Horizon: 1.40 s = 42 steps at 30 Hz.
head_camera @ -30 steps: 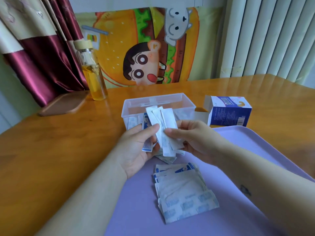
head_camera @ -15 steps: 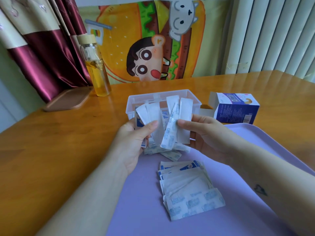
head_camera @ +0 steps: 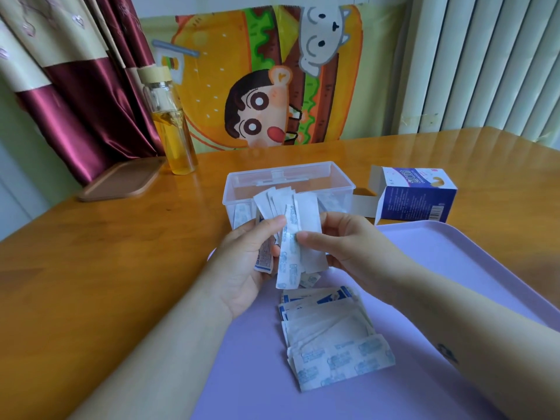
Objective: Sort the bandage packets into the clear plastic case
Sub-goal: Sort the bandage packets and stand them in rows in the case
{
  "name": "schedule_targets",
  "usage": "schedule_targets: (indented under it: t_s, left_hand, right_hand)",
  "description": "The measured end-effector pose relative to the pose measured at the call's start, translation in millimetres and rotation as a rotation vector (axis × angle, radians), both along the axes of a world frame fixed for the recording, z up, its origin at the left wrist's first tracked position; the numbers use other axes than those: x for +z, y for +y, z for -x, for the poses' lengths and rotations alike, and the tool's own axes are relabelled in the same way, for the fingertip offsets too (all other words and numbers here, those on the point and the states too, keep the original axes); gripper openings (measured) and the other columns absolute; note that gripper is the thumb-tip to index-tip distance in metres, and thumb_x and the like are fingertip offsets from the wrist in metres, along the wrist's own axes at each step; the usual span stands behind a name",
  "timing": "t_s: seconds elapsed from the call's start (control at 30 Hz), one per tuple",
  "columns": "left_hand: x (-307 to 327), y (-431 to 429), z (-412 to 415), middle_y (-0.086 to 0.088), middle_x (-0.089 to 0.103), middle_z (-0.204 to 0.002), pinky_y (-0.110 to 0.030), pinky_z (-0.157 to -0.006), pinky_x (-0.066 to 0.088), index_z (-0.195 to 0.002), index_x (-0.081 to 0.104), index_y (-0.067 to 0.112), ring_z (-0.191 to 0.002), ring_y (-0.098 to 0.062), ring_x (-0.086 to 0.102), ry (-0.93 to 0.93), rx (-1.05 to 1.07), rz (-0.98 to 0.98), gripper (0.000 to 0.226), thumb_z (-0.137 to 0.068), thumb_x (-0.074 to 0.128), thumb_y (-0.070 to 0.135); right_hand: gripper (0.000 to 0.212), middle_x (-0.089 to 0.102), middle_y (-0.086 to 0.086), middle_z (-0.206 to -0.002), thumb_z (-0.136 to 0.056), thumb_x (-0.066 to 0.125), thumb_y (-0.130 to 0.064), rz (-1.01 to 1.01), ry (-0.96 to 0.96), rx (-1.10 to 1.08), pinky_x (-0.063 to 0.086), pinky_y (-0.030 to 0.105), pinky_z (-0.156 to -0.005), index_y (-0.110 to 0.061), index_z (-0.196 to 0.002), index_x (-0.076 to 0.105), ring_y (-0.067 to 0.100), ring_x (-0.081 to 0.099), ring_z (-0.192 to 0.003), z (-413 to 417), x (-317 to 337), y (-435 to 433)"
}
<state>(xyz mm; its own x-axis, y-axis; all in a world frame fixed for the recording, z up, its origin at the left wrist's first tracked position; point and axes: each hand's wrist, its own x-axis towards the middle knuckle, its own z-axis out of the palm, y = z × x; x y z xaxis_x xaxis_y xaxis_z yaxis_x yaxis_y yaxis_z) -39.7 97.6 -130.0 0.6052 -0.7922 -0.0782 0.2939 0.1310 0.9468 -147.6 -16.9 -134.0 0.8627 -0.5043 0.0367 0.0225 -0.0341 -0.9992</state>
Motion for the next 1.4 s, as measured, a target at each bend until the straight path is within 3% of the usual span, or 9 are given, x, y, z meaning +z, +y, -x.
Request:
schedule_targets:
  t_s: [0.1,0.2,0.4,0.57,0.77,0.9,1.03,1.17,1.4]
  left_hand:
    - [1,0,2,-0.011,0.061,-0.101,-0.041,-0.079,0.043,-0.115,0.067,0.012,-0.075,-0.020,0.048,0.025,-0.006,-0.013,0.045,-0.071,0.067,0.025]
    - [1,1,3,0.001,0.060,-0.075,-0.026,-0.061,0.043,-0.113,0.068,0.012,-0.055,-0.007,0.048,0.040,-0.022,-0.007,0.038,-0.076,0.066,0.022]
    - [5,2,6,0.006,0.057,-0.069,-0.014,-0.048,0.042,-0.096,0.067,0.017,-0.051,-0.002,0.050,0.064,0.050,0.011,0.011,-0.086,0.062,0.016]
    - [9,3,10,0.007,0.071,-0.075,-0.014,-0.053,0.051,-0.092,0.064,0.014,-0.064,-0.005,0.068,0.017,0.088,0.104,0.009,-0.090,0.055,0.011]
    - [7,6,6,0.010,0.074,-0.082,-0.016,-0.059,0.051,-0.094,0.066,0.020,-0.072,-0.003,0.068,-0.611,0.229,0.011,0.015,-0.093,0.055,0.010]
    - [9,8,11,0.008,0.068,-0.093,-0.009,-0.060,0.045,-0.091,0.066,0.027,-0.066,0.000,0.062,-0.964,0.252,0.009,0.035,-0.088,0.054,-0.006]
    - [11,9,13,0.010,0.065,-0.094,-0.006,-0.076,0.045,-0.084,0.067,0.024,-0.088,0.005,0.061,-1.063,0.215,0.113,0.042,-0.080,0.058,-0.016]
    - [7,8,12,0.011,0.065,-0.095,-0.008,-0.077,0.045,-0.082,0.069,0.027,-0.092,0.001,0.062,-1.091,0.177,0.109,0.043,-0.080,0.059,-0.015]
    - [2,4,10,0.015,0.065,-0.091,-0.014,-0.064,0.050,-0.078,0.069,0.032,-0.086,-0.003,0.062,-1.040,0.105,0.094,0.053,-0.082,0.053,-0.019]
  right_hand:
    - [0.016,0.074,0.007,-0.093,-0.087,0.065,-0.016,0.118,-0.043,0.006,0.055,0.029,-0.069,-0.010,-0.102,0.067,0.019,0.070,-0.083,2,3,5]
    - [0.014,0.073,-0.002,-0.082,-0.088,0.064,-0.014,0.202,-0.103,-0.037,0.049,0.019,-0.056,-0.014,-0.101,0.069,0.008,0.067,-0.070,3,6,9]
    - [0.011,0.075,0.001,-0.085,-0.087,0.065,-0.020,0.229,-0.109,-0.170,0.054,0.036,-0.078,-0.016,-0.091,0.074,0.012,0.067,-0.077,1,6,5]
    - [0.020,0.057,-0.005,-0.058,-0.087,0.065,-0.022,0.178,-0.154,-0.309,0.039,0.028,-0.064,-0.016,-0.068,0.068,0.010,0.046,-0.061,3,10,-3]
    - [0.016,0.072,-0.001,-0.082,-0.092,0.057,-0.021,-0.233,-0.264,-0.301,0.049,0.028,-0.081,-0.013,-0.085,0.069,0.011,0.064,-0.080,12,26,-21]
    - [0.011,0.064,-0.003,-0.059,-0.092,0.054,-0.017,-0.505,-0.109,-0.111,0.045,0.015,-0.051,-0.009,-0.089,0.062,0.004,0.057,-0.048,16,28,-21]
    - [0.021,0.055,0.002,-0.073,-0.088,0.060,-0.019,-0.543,-0.037,-0.028,0.042,0.023,-0.073,-0.005,-0.103,0.061,0.008,0.050,-0.057,10,17,-16]
    - [0.053,0.058,0.015,-0.105,-0.078,0.067,-0.021,-0.545,-0.065,-0.020,0.035,0.039,-0.106,0.004,-0.123,0.056,0.023,0.050,-0.094,5,11,-12]
    - [0.021,0.068,0.016,-0.093,-0.091,0.056,-0.011,-0.414,-0.077,-0.023,0.056,0.030,-0.069,0.002,-0.104,0.065,0.023,0.066,-0.078,5,8,-6]
